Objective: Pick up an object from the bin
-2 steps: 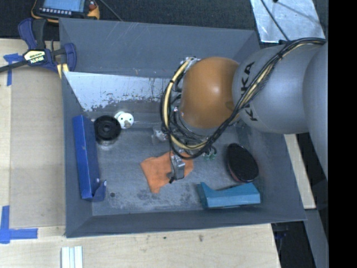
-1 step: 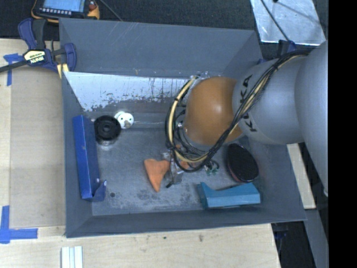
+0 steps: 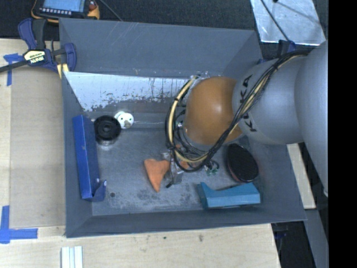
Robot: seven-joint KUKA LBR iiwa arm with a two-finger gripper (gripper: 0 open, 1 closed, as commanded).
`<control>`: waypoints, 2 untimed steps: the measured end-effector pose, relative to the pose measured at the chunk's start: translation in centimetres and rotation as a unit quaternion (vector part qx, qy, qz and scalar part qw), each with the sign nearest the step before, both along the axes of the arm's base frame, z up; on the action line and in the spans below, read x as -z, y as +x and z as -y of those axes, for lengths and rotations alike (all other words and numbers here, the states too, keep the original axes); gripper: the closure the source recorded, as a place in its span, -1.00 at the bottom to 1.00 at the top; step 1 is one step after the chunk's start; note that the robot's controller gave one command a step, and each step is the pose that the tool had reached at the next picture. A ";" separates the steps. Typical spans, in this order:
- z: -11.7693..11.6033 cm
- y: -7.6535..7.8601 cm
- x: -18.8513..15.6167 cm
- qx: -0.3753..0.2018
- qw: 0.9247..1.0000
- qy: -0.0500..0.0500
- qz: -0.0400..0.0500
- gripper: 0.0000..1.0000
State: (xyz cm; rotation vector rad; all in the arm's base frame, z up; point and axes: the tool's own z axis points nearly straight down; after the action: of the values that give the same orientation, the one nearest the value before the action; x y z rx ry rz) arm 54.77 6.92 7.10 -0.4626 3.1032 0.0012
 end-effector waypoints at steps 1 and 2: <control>0.2 -0.1 0.0 -0.002 1.000 0.001 0.000 1.00; 2.6 0.9 -7.6 -0.068 0.998 0.000 -0.001 1.00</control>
Offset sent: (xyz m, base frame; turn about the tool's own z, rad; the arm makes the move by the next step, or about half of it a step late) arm 0.0078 -0.0255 0.0762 -0.1401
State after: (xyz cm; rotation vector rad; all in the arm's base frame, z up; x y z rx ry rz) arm 55.62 4.34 14.73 -0.6733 3.0661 0.0008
